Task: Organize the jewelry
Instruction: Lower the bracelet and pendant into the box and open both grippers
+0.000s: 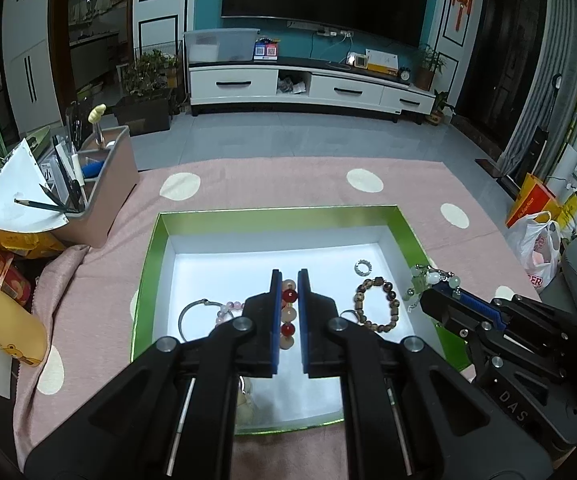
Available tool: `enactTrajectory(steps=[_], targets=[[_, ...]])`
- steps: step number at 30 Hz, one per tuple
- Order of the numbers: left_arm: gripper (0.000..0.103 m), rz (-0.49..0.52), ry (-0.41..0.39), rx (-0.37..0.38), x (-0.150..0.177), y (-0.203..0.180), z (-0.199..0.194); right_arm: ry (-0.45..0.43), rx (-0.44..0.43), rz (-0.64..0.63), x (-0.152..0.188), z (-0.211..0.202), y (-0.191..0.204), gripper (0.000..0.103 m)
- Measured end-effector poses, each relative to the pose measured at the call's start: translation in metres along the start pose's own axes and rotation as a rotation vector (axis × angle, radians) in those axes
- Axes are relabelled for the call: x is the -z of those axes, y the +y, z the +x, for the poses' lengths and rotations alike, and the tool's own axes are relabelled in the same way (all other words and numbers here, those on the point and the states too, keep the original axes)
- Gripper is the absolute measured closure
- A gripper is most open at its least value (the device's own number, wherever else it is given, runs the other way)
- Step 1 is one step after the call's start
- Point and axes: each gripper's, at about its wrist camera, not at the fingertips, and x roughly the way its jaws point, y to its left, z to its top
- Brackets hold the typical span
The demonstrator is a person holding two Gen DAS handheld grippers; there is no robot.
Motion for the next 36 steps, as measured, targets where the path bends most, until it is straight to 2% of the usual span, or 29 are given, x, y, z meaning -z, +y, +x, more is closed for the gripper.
enactTrajectory(steps=[9,20,36], targets=[[0.096,-0.009,0.046,-0.017,0.003,0.003,0.024,0.04,0.016,-0.012,-0.005,0.022,0.001,0.096],[0.096,-0.026,0.122,-0.035,0.008,0.009,0.051,0.128,0.039,-0.02,-0.006,0.057,0.006,0.096],[0.096,-0.018,0.149,-0.069,0.005,0.009,0.064,0.159,0.058,-0.017,-0.007,0.071,0.005,0.096]])
